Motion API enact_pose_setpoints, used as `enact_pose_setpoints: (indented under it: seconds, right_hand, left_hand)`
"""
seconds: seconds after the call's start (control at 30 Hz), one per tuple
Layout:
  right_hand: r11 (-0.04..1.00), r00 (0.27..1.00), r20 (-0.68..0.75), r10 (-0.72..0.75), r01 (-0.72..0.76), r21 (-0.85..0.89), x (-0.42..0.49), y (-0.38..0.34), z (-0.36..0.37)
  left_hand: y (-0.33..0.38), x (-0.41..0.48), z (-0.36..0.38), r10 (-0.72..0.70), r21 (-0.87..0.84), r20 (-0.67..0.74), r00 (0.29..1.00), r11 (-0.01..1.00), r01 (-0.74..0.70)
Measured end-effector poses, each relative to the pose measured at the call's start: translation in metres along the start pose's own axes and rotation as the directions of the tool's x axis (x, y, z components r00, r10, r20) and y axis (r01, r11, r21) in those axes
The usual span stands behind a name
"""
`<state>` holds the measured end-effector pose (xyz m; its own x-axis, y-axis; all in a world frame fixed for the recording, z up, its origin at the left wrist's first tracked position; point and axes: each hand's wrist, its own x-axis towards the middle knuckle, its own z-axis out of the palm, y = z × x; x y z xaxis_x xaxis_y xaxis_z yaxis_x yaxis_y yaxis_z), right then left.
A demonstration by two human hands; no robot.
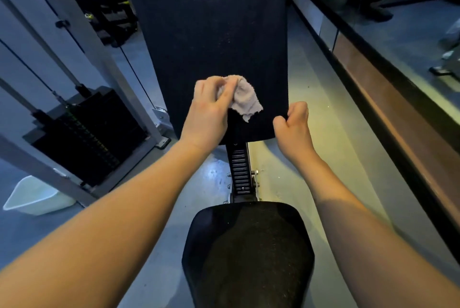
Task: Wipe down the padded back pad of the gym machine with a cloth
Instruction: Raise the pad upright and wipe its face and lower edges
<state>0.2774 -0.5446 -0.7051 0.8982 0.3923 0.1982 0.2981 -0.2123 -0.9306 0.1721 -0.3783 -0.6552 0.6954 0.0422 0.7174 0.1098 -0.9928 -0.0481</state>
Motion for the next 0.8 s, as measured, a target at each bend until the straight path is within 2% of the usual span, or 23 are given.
enact_pose_setpoints:
  seconds: [0.1,0.27,0.33,0.47,0.57,0.7,0.8]
  right_hand:
    - [0.995,0.998,0.021,0.053,-0.054,0.088,0.003,-0.001,0.006]
    - [0.976,0.995,0.007,0.098,-0.098,0.193,0.006,-0.007,0.012]
    - [0.971,0.992,0.038,0.122,-0.127,0.204,0.007,-0.006,0.013]
    - [0.974,0.991,0.092,0.094,-0.11,0.196,0.016,0.002,0.008]
    - [0.971,0.982,0.131,0.134,-0.156,0.182,0.021,0.003,0.002]
    - [0.959,0.968,0.143,0.208,-0.23,0.163,0.017,0.0,-0.001]
    - [0.947,0.95,0.15,0.273,-0.293,0.132,0.02,-0.012,-0.004]
  left_hand:
    - [0.005,-0.048,0.02,0.016,0.002,0.092,0.996,1.0,-0.017]
    - [0.012,-0.122,0.031,0.001,-0.097,0.269,0.963,0.995,0.026]
    - [0.009,-0.125,0.026,-0.027,-0.135,0.278,0.96,0.989,0.067]
    - [0.009,-0.092,0.01,-0.185,-0.146,0.139,0.973,0.968,0.205]
    - [0.017,-0.07,0.003,-0.328,-0.188,0.099,0.939,0.921,0.341]
    - [0.026,-0.053,-0.004,-0.501,-0.222,0.19,0.844,0.816,0.534]
    - [0.03,-0.036,-0.014,-0.54,-0.239,0.286,0.791,0.76,0.605]
